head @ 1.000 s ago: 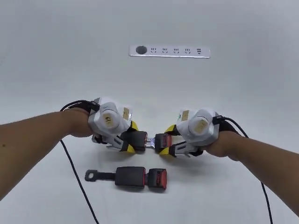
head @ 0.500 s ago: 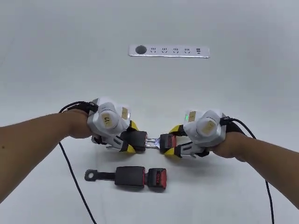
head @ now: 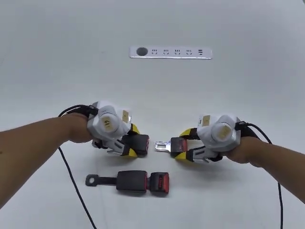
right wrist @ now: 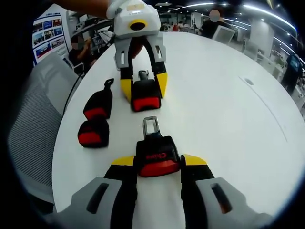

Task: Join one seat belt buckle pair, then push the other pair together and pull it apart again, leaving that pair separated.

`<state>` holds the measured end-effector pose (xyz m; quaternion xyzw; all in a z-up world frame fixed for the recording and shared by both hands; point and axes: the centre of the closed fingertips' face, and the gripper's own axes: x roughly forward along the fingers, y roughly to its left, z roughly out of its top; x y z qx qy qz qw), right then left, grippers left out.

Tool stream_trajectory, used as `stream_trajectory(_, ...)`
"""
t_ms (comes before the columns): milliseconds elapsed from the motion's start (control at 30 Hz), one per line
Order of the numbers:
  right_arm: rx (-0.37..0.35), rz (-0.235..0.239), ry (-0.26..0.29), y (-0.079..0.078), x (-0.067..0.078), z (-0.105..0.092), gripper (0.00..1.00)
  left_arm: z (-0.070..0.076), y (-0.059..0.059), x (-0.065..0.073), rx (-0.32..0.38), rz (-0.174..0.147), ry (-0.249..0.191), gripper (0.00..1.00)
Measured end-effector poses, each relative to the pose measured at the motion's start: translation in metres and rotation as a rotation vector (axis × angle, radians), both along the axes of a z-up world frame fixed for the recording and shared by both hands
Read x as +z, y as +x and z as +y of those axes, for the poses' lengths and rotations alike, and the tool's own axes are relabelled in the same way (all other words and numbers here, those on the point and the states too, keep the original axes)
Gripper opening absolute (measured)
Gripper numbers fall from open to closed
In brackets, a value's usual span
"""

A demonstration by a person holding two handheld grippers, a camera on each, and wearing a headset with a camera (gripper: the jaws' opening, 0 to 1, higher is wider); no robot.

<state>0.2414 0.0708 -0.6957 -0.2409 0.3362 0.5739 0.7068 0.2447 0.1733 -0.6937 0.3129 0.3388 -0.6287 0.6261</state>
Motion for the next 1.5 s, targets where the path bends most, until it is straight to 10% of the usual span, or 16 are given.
stream_trajectory(1500, -0.030, 0.002, -0.015, -0.007, 0.006, -0.066, 0.34, -0.001, -0.001, 0.002, 0.044, 0.002, 0.001, 0.36)
